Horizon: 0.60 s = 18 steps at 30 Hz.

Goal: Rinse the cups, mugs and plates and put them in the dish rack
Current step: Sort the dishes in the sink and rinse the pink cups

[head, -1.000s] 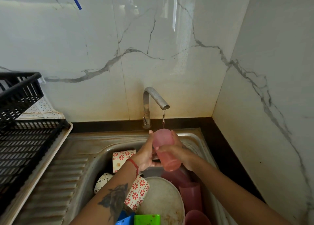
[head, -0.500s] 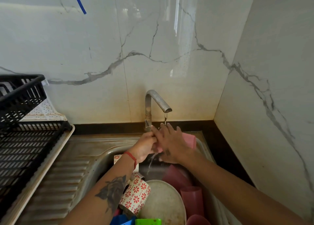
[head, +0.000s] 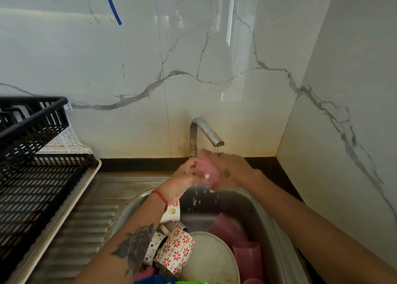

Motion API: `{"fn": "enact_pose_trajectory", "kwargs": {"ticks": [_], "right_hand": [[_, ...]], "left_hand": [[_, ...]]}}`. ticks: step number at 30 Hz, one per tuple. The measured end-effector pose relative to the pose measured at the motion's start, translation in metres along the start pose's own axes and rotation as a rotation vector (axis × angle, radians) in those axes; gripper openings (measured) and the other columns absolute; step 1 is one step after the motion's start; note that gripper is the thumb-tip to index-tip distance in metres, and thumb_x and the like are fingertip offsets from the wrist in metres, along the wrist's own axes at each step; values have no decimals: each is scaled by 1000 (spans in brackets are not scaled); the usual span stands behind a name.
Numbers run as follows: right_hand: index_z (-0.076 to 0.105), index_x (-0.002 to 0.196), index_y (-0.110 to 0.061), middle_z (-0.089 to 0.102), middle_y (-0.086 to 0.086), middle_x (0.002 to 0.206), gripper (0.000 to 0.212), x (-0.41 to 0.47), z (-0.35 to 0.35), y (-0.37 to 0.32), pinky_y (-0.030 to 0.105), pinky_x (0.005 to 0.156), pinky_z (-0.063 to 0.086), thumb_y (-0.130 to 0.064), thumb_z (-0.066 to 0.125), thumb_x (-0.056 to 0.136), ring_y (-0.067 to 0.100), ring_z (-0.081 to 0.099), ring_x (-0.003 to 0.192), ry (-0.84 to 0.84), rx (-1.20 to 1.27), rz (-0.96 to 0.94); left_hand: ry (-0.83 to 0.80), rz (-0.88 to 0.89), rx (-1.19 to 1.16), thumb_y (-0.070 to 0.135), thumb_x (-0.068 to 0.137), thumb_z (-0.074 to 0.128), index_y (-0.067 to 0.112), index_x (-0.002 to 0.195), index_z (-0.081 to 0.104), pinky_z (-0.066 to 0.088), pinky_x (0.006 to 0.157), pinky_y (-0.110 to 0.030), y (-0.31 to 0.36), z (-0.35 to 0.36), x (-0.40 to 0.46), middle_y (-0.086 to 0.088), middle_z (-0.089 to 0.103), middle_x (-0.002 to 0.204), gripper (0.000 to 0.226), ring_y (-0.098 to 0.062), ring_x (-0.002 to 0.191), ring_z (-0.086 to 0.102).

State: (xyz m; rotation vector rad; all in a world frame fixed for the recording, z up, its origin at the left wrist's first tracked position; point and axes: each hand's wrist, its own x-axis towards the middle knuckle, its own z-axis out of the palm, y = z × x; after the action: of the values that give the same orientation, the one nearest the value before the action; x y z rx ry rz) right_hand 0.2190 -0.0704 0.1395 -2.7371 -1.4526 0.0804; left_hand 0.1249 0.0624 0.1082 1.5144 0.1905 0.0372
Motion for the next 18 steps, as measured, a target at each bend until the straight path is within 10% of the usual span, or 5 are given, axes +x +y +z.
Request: {"fn": "enact_pose_trajectory", "kwargs": {"ticks": [5,14,18], "right_hand": [[5,150,-21,18,8,156,104,-1,22,-17,49,111,29,-45,74,76,30,25,140,192,-233,-193],[13,147,-46,28,2,152,100,1,-21,25,40,97,45,-30,79,73,27,44,126,-322,889,31],[10,148,-43,33,0,150,110,-11,-6,9,38,95,45,-35,82,66,26,46,124,-209,824,123]], "left_hand": [[8,15,-101,-10,84,58,13,124,50,56,71,-24,2,5,0,-3,71,105,46,-18,95,70],[-21,60,-55,10,66,69,23,104,69,41,95,-37,3,1,-10,7,72,101,40,-14,105,61],[38,27,-34,20,70,72,20,115,62,47,95,-37,5,-2,-8,-1,70,111,46,-21,111,60]]}}
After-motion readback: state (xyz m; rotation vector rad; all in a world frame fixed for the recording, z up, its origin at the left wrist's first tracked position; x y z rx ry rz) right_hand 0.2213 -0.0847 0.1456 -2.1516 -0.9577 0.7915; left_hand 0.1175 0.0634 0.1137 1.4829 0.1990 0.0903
